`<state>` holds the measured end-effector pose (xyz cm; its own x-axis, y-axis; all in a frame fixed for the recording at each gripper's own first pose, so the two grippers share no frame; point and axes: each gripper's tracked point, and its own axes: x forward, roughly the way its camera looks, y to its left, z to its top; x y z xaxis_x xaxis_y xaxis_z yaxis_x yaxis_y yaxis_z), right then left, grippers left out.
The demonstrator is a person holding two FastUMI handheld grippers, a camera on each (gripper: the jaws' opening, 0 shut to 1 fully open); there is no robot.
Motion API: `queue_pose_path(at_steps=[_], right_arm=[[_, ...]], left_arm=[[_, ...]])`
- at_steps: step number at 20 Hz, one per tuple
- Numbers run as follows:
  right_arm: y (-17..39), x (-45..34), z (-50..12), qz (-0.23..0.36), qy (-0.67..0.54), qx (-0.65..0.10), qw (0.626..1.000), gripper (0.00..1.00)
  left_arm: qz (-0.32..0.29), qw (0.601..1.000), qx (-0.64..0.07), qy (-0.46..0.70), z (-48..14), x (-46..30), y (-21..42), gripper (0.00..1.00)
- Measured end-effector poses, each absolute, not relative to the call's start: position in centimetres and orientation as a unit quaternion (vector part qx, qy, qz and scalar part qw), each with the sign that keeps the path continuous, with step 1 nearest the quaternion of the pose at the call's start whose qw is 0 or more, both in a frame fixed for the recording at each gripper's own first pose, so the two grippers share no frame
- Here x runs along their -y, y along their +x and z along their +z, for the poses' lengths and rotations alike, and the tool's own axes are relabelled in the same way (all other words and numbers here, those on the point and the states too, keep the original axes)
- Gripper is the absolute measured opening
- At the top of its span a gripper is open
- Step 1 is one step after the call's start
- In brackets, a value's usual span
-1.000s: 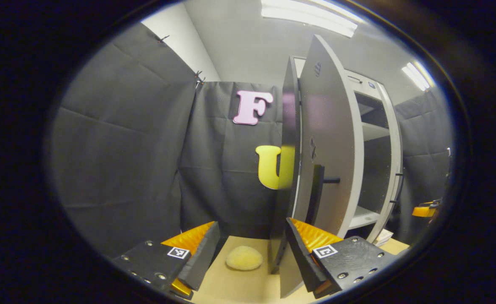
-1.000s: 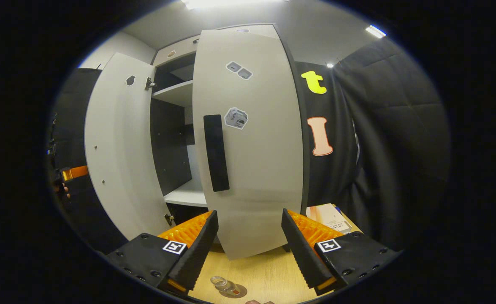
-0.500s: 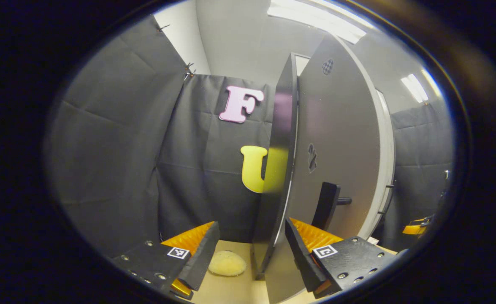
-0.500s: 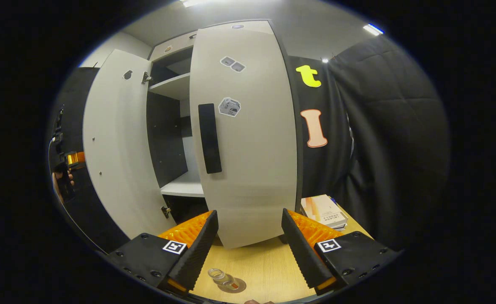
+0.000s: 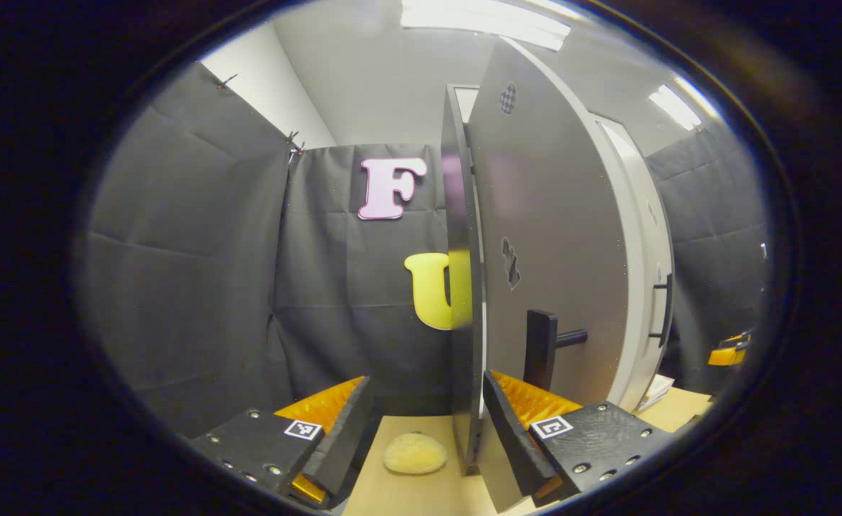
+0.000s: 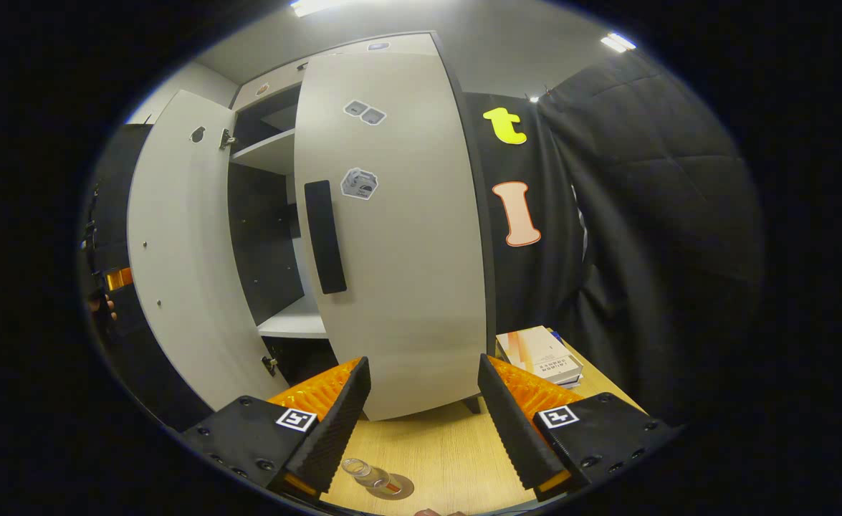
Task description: Grasp the bottle in the cabinet with the left hand and place it on the coaster, then close the right door with the right hand and the left door with the left hand.
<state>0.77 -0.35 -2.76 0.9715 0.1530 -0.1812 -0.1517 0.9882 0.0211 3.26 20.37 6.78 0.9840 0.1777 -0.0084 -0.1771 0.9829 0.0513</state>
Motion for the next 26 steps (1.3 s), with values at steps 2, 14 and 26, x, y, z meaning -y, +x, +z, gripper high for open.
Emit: queue_pose_path(at_steps=[2, 14, 26], right_arm=[[1.1, 0.6, -2.7, 0.079, 0.002, -0.09, 0.993, 0.96], [2.8, 5.7, -2.4, 0.078, -0.001, -0.091, 0.993, 0.96], [4.8, 11.9, -0.8, 0.059, 0.004, -0.093, 0.994, 0.96]], left_arm=[[0.09, 0.996, -0.007, 0.025, 6.6, -19.3, 3.1, 0.9], [0.074, 0.997, -0.014, 0.012, 6.1, -10.5, 5.2, 0.9], [0.076, 0.997, 0.011, 0.029, 7.1, -1.3, 7.1, 0.9]])
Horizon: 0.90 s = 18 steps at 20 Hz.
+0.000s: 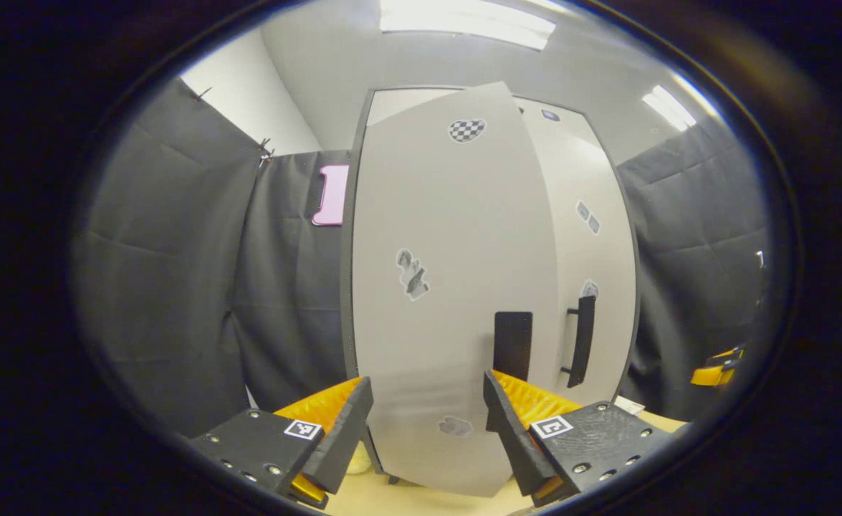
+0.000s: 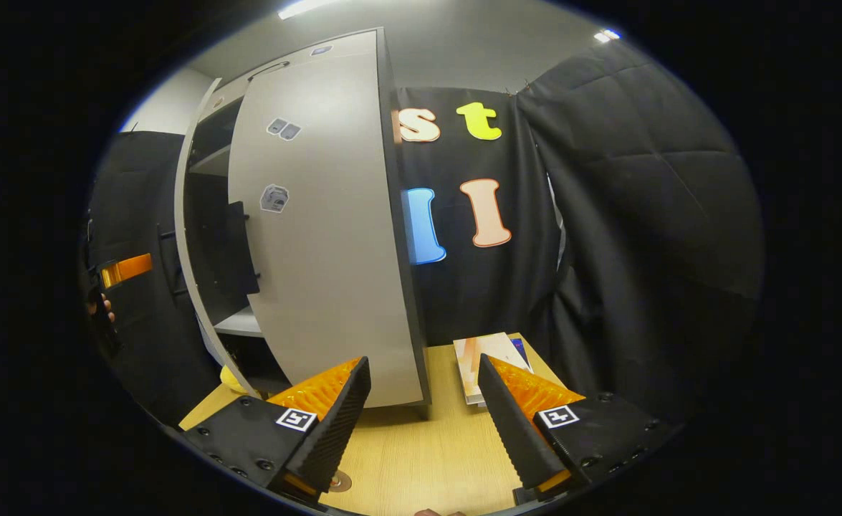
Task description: Grasp the bottle in the cabinet with the left hand and place it on the coaster, then close the right door with the right hand and the left door with the left hand.
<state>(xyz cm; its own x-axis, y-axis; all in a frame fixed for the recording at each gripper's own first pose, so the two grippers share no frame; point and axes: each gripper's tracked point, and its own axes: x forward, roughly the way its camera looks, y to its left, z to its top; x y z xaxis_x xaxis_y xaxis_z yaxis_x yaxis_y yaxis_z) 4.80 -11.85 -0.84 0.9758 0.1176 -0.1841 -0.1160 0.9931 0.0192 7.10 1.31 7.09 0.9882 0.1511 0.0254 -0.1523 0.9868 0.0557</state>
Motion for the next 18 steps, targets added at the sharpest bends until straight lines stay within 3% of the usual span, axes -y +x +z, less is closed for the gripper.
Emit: queue_pose_path(at_steps=[1, 10, 17, 18], right_arm=[[5.0, 11.7, -0.5, 0.059, 0.01, -0.088, 0.994, 0.96], [5.9, 9.0, 2.4, 0.073, -0.016, -0.042, 0.996, 0.98], [5.2, 5.0, 4.0, 0.087, -0.004, -0.016, 0.996, 0.98], [5.0, 4.6, 3.9, 0.088, -0.005, -0.018, 0.996, 0.98]], left_arm=[[0.073, 0.997, 0.013, 0.027, 7.3, -1.0, 6.7, 0.96], [0.07, 0.996, 0.05, 0.004, 8.2, -0.8, -0.7, 0.96], [0.103, 0.994, 0.046, -0.002, 7.4, -3.9, -5.7, 0.96], [0.108, 0.993, 0.046, -0.001, 7.4, -4.4, -6.2, 0.9]])
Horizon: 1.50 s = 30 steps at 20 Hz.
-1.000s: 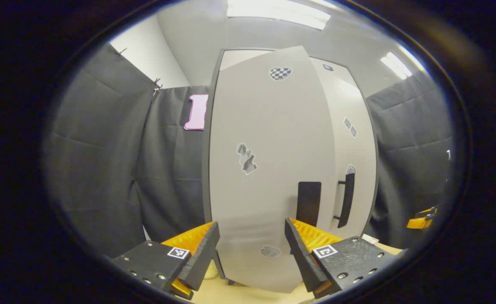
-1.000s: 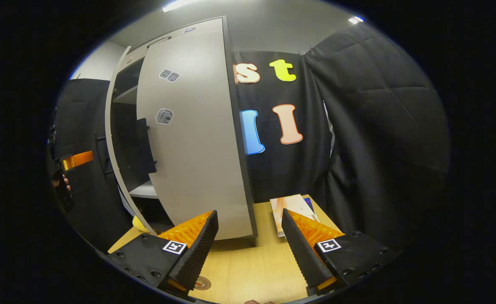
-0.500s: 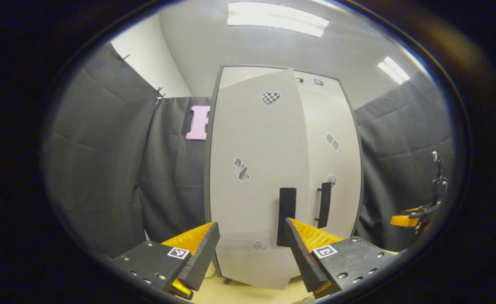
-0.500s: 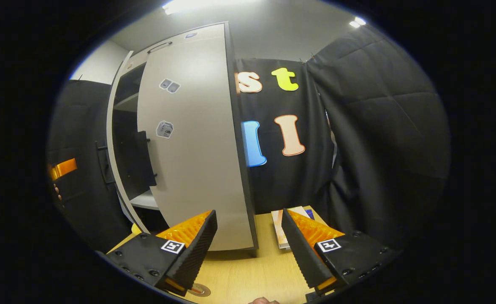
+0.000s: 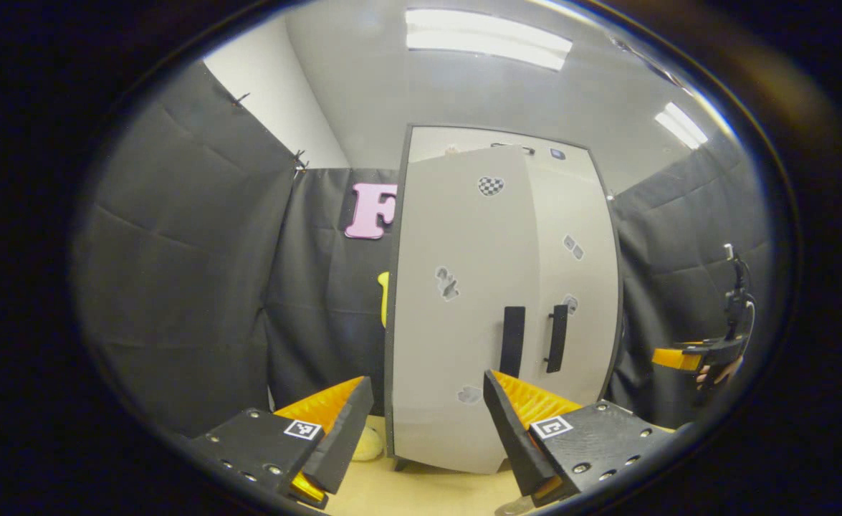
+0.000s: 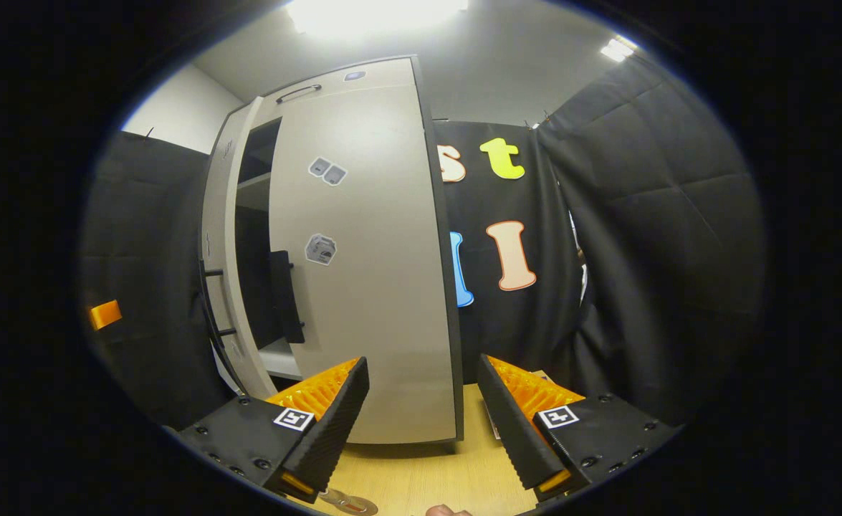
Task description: Grasp the bottle in the cabinet with the left hand and place it on the coaster, then close the right door with the right hand and the left door with the left hand.
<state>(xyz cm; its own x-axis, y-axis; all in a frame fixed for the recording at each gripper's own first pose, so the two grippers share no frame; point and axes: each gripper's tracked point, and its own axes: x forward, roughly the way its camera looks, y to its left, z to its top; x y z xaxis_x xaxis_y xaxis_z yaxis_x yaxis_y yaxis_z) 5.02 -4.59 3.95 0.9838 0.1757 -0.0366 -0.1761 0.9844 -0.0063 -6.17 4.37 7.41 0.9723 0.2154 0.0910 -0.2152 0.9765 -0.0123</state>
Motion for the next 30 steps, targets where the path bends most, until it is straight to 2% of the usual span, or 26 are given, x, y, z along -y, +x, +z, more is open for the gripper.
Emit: queue_pose_path(at_steps=[5, 6, 8, 9, 10, 11, 13, 14, 16, 18, 19, 20, 23, 24, 25, 30], right_arm=[[4.0, 3.1, 3.6, 0.088, -0.009, -0.022, 0.996, 0.98], [3.9, 2.9, 3.5, 0.087, -0.009, -0.022, 0.996, 0.92], [3.8, 2.5, 3.8, 0.084, -0.007, -0.021, 0.996, 0.92], [3.8, 2.4, 4.0, 0.082, -0.007, -0.018, 0.996, 0.98], [3.9, 2.4, 4.3, 0.078, -0.007, -0.015, 0.997, 0.98], [3.8, 2.3, 4.4, 0.075, -0.007, -0.013, 0.997, 0.92], [3.6, 2.2, 4.7, 0.066, -0.008, -0.008, 0.998, 0.92], [3.6, 2.1, 5.0, 0.062, -0.008, -0.006, 0.998, 0.98], [3.5, 2.0, 5.1, 0.053, -0.008, -0.003, 0.999, 0.98], [3.2, 1.9, 5.3, 0.041, -0.007, 0.002, 0.999, 0.97], [3.1, 1.8, 5.3, 0.034, -0.007, 0.003, 0.999, 0.97], [2.9, 1.7, 5.2, 0.028, -0.006, 0.004, 1.0, 0.98], [2.3, 1.6, 4.8, 0.003, -0.004, 0.007, 1.0, 0.97], [2.0, 1.7, 4.7, -0.005, -0.005, 0.006, 1.0, 0.98], [1.7, 1.7, 4.5, -0.009, -0.005, 0.003, 1.0, 0.98], [1.6, 2.1, 4.7, -0.022, -0.021, 0.011, 0.999, 0.98]], left_arm=[[0.127, 0.991, 0.042, 0.0, 7.1, -7.1, -8.2, 0.9], [0.129, 0.991, 0.043, 0.0, 7.0, -7.3, -8.6, 0.9], [0.134, 0.99, 0.045, 0.0, 7.3, -8.1, -9.0, 0.89], [0.135, 0.99, 0.046, 0.0, 7.4, -8.4, -9.1, 0.89], [0.134, 0.99, 0.047, 0.0, 7.5, -8.4, -9.1, 0.9], [0.134, 0.99, 0.048, 0.0, 7.4, -8.8, -9.1, 0.9], [0.138, 0.989, 0.048, 0.003, 7.5, -9.4, -8.9, 0.9], [0.142, 0.989, 0.048, 0.005, 7.5, -9.8, -8.8, 0.9], [0.142, 0.989, 0.043, 0.005, 7.2, -10.6, -8.4, 0.89], [0.132, 0.99, 0.041, 0.003, 6.7, -11.0, -7.8, 0.9], [0.124, 0.991, 0.039, 0.001, 6.3, -11.1, -7.5, 0.96], [0.115, 0.993, 0.036, 0.0, 6.1, -11.2, -7.3, 0.9], [0.091, 0.995, 0.035, -0.003, 5.2, -11.7, -6.7, 0.9], [0.085, 0.996, 0.033, -0.007, 4.9, -11.8, -6.4, 0.96], [0.08, 0.996, 0.028, -0.012, 4.5, -11.9, -6.0, 0.9], [0.059, 0.998, 0.027, 0.003, 5.4, -11.2, -4.7, 0.9]])
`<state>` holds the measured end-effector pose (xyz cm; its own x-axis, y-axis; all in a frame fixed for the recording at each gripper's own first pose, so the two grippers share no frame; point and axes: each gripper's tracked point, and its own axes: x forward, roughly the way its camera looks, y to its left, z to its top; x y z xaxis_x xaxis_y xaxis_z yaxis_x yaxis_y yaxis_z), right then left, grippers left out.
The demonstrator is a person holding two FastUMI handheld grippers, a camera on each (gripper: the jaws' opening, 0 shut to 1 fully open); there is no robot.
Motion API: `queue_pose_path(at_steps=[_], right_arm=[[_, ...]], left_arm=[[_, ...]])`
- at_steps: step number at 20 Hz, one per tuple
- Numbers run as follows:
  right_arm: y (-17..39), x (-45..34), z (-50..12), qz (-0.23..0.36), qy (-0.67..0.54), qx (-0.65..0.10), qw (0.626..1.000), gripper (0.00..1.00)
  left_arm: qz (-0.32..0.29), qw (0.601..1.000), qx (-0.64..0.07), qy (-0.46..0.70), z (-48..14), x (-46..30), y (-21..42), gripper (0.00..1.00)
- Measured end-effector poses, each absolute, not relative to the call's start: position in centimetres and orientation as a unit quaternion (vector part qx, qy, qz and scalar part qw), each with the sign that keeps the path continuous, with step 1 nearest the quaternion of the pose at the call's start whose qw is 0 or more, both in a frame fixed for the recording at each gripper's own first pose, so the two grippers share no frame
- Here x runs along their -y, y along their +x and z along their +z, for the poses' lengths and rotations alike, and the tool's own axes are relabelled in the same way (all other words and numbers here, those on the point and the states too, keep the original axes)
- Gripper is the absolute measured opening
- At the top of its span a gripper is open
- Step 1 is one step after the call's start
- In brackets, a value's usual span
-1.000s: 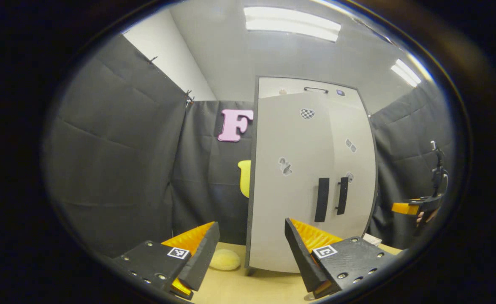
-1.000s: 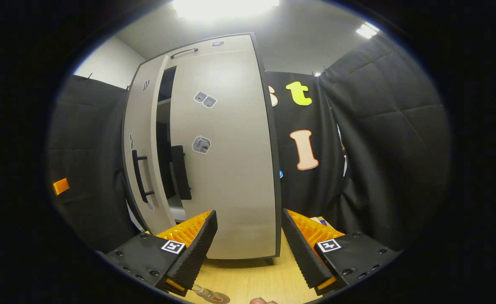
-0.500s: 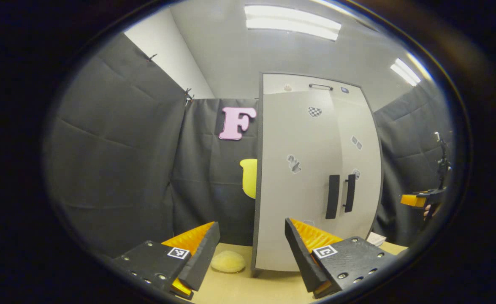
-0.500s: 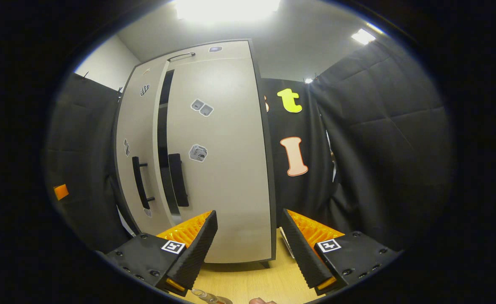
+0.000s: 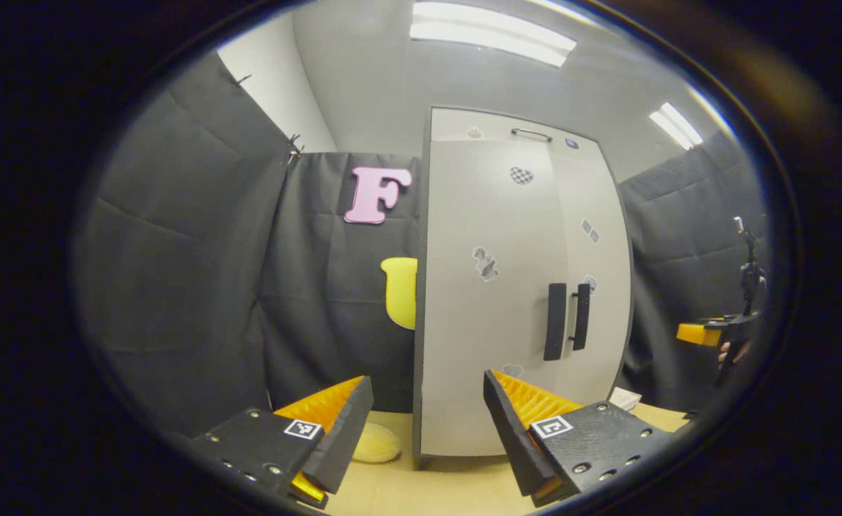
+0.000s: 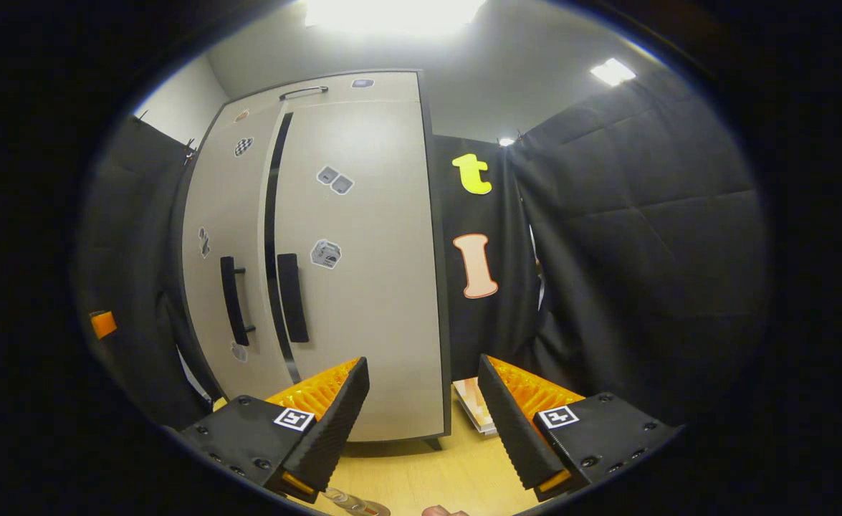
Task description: Grasp the bottle in the cabinet with the left hand and place it on the coaster, then close the right door with the right hand and the left door with the left hand.
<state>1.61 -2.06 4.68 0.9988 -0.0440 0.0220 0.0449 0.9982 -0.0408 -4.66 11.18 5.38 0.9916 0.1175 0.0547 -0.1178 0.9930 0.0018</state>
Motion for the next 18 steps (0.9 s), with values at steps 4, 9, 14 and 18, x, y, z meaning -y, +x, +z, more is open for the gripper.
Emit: queue_pose_path(at_steps=[4, 9, 14, 18], right_arm=[[3.0, 2.1, 3.6, -0.01, -0.008, 0.009, 1.0, 0.98], [3.7, 2.8, 2.7, -0.002, -0.003, -0.008, 1.0, 0.98], [4.3, 3.2, 2.7, 0.005, -0.006, -0.01, 1.0, 0.98], [4.4, 2.7, 2.5, 0.01, -0.002, -0.013, 1.0, 0.92]], left_arm=[[0.068, 0.997, 0.036, -0.012, 5.0, -10.3, -3.8, 0.9], [0.057, 0.998, 0.007, 0.036, 3.6, -8.0, -3.4, 0.9], [0.037, 0.999, 0.011, 0.035, 3.5, -4.5, -2.9, 0.9], [0.027, 0.999, 0.004, 0.019, 2.5, -3.1, -3.5, 0.9]])
